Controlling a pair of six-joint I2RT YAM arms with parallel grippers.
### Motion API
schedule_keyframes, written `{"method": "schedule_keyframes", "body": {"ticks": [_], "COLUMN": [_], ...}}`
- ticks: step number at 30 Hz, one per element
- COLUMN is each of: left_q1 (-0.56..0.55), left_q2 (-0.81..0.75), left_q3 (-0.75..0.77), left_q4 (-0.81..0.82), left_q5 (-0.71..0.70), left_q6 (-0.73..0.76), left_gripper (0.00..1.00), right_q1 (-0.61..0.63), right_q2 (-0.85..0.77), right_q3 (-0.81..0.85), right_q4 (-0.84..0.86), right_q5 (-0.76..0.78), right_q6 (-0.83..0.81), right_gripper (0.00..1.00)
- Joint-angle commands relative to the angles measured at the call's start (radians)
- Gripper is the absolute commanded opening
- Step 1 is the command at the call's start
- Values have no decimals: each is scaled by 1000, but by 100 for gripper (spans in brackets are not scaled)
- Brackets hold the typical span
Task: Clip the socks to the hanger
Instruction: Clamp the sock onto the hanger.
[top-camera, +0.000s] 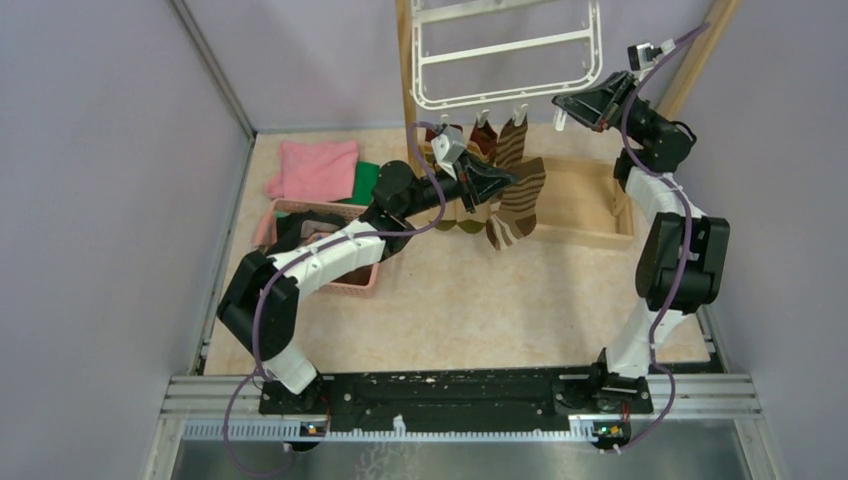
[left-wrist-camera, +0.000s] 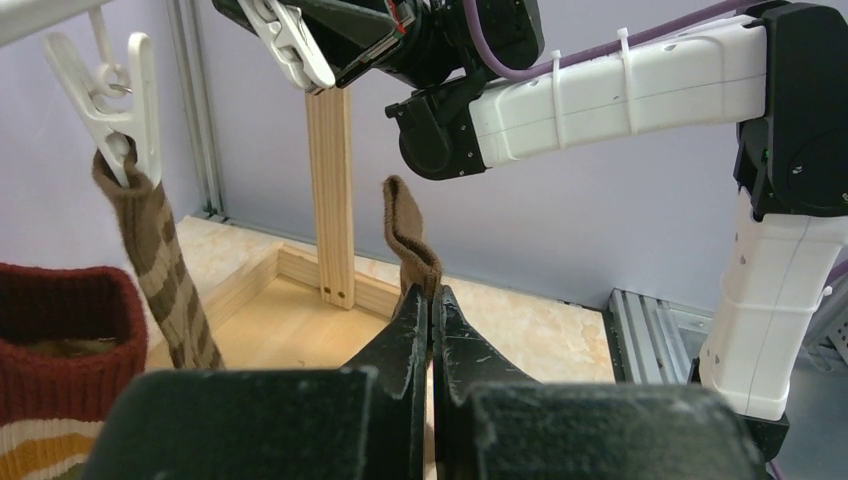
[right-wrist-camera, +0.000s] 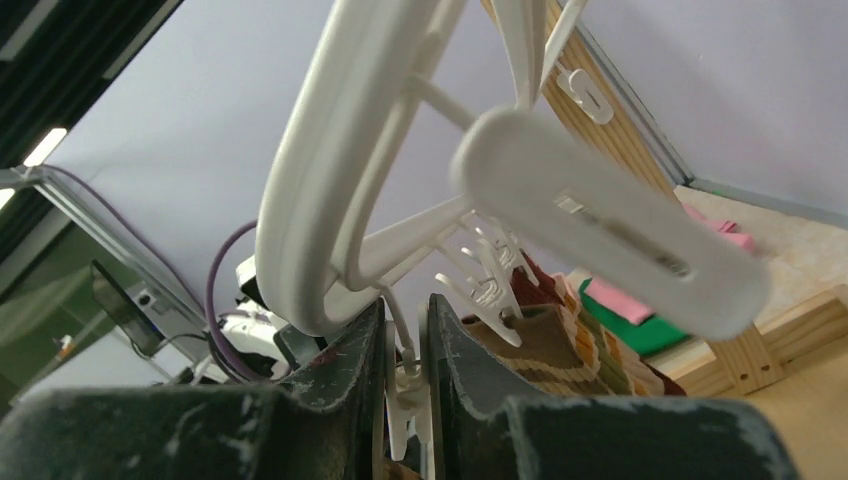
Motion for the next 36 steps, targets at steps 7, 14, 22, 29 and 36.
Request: {"method": "schedule_keyframes", "body": {"ticks": [7,14,22,29,36], "left_q1": [-1,-1,18,48,52], "left_q2": [1,2,85,242,277], "left_q3": [34,38,145,324,401], "left_q4": [24,32,17,39,-47], "left_q5": [-14,-17,20,185,181], "left_q6": [-68,-83,-237,-402,-371], "left_gripper": [0,0,0,0,0], "right_q1": [24,23,14,12,11], "right_q2": [35,9,-6,-11,-10], "right_q3": [-24,-69,-48,-39,-32], "right_q4": [205,128,80,57,50], "right_q5": [131,155,115,100,93], "right_q6": [232,229,162,123,109], "right_gripper": [0,0,0,0,0]}}
